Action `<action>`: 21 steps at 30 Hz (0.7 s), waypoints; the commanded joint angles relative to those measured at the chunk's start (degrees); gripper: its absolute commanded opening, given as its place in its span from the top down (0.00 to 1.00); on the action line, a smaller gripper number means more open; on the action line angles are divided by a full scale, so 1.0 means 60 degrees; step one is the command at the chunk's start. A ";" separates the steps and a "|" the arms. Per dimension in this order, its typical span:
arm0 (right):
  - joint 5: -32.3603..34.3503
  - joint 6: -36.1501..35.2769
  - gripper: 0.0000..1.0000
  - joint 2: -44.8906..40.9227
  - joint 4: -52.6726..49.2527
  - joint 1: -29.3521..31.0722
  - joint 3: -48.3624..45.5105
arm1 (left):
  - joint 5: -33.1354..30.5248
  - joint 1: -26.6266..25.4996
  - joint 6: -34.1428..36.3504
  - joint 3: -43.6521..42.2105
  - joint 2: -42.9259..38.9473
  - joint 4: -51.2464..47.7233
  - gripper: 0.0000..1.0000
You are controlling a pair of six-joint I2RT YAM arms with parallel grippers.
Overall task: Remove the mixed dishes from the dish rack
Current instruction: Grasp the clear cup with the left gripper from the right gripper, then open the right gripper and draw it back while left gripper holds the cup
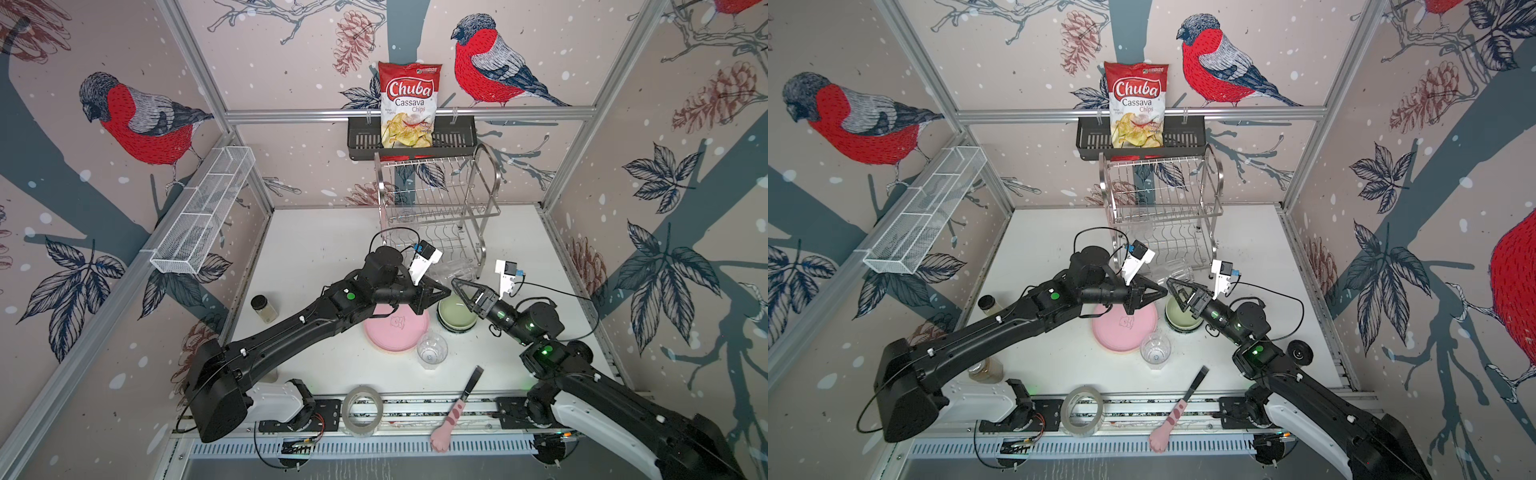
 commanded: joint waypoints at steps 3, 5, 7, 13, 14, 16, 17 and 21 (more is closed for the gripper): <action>-0.1152 0.0468 0.01 -0.0131 0.0976 -0.0681 0.0003 | 0.0492 0.0009 0.0677 0.0250 0.0166 -0.1228 1.00; -0.1332 0.0609 0.01 -0.0117 0.1106 -0.0808 -0.0042 | 0.0495 0.0009 0.0712 0.0231 0.0167 -0.1279 1.00; -0.1406 0.0628 0.01 -0.0095 0.1132 -0.0813 -0.0043 | 0.0558 0.0009 0.0769 0.0234 0.0167 -0.1297 1.00; -0.1699 0.0556 0.05 0.0098 0.1109 -0.0813 -0.0014 | 0.0668 0.0010 0.0986 0.0308 0.0181 -0.1377 1.00; -0.1763 0.0533 0.07 0.0155 0.1113 -0.0813 -0.0013 | 0.0719 0.0009 0.1055 0.0330 0.0188 -0.1424 1.00; -0.1876 0.0500 0.11 0.0268 0.1109 -0.0813 0.0009 | 0.0811 0.0002 0.1142 0.0394 0.0224 -0.1511 1.00; -0.1910 0.0498 0.12 0.0327 0.1109 -0.0813 0.0015 | 0.0845 0.0009 0.1203 0.0436 0.0243 -0.1583 1.00; -0.1993 0.0497 0.19 0.0489 0.1195 -0.0826 0.0031 | 0.0948 0.0009 0.1370 0.0577 0.0327 -0.1848 1.00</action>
